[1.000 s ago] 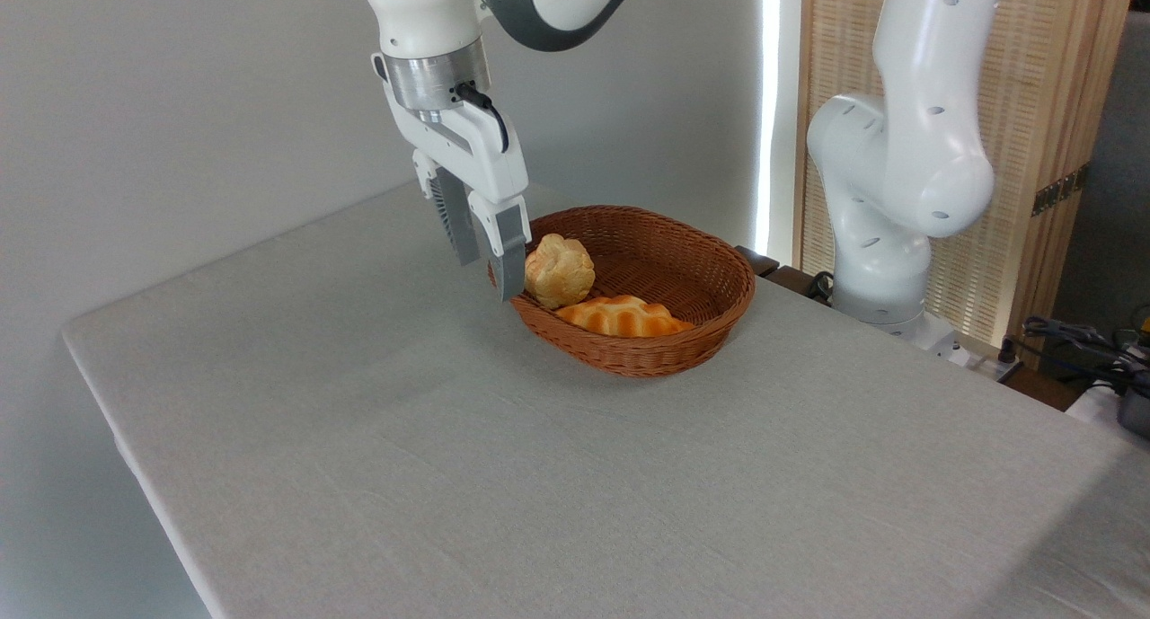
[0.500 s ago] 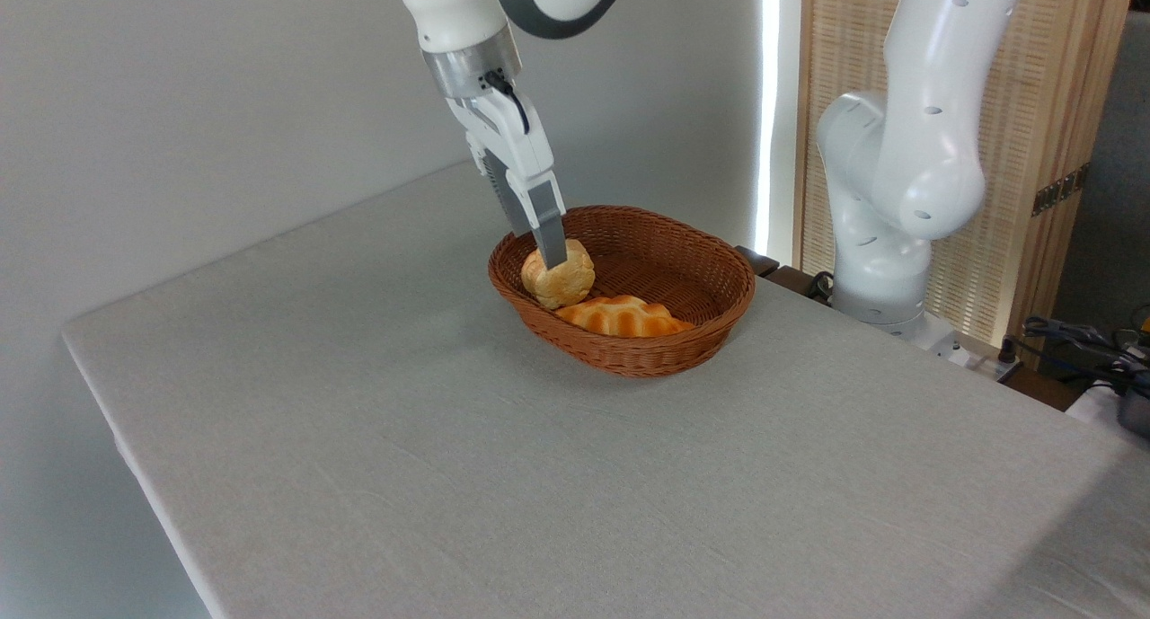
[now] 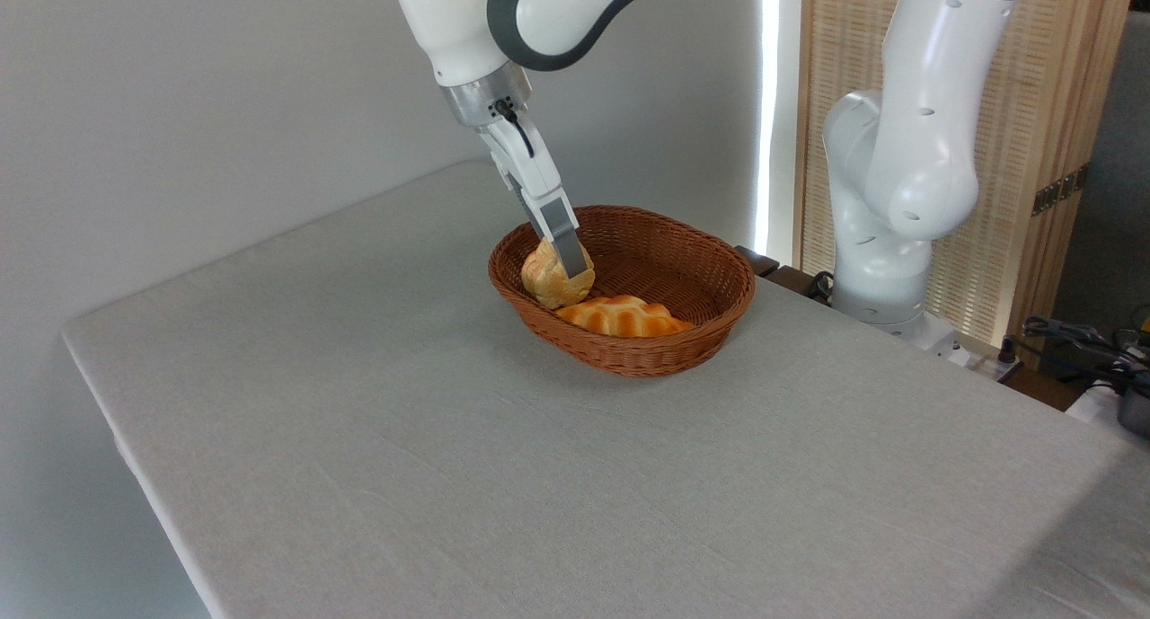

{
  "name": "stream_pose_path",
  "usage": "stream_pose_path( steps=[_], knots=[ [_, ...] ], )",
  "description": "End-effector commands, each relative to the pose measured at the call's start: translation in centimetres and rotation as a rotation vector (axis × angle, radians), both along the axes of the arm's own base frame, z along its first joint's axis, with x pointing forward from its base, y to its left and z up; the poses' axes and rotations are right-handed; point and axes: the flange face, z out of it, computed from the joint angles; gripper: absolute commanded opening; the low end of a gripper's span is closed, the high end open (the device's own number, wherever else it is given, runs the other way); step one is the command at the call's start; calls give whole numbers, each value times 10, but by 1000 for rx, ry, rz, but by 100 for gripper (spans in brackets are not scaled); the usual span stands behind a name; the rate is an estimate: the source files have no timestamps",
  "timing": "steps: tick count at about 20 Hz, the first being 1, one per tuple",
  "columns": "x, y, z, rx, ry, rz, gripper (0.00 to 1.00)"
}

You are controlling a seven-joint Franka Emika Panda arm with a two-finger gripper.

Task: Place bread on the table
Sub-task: 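Close the gripper fingers around the round bread roll, then lift the roll out of the basket and lower it onto the table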

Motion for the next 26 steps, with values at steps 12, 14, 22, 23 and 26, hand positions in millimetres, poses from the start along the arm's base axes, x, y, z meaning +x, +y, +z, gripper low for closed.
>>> stream_pose_path(
  steps=[12, 14, 22, 23, 26],
  knots=[
    [10, -1, -16, 4, 7, -28, 11],
    [11, 0, -17, 4, 9, -26, 6],
    [11, 0, -15, 1, 7, -31, 7],
    [11, 1, -15, 1, 7, -29, 7],
    [11, 1, -12, -1, 3, -28, 7]
  ],
)
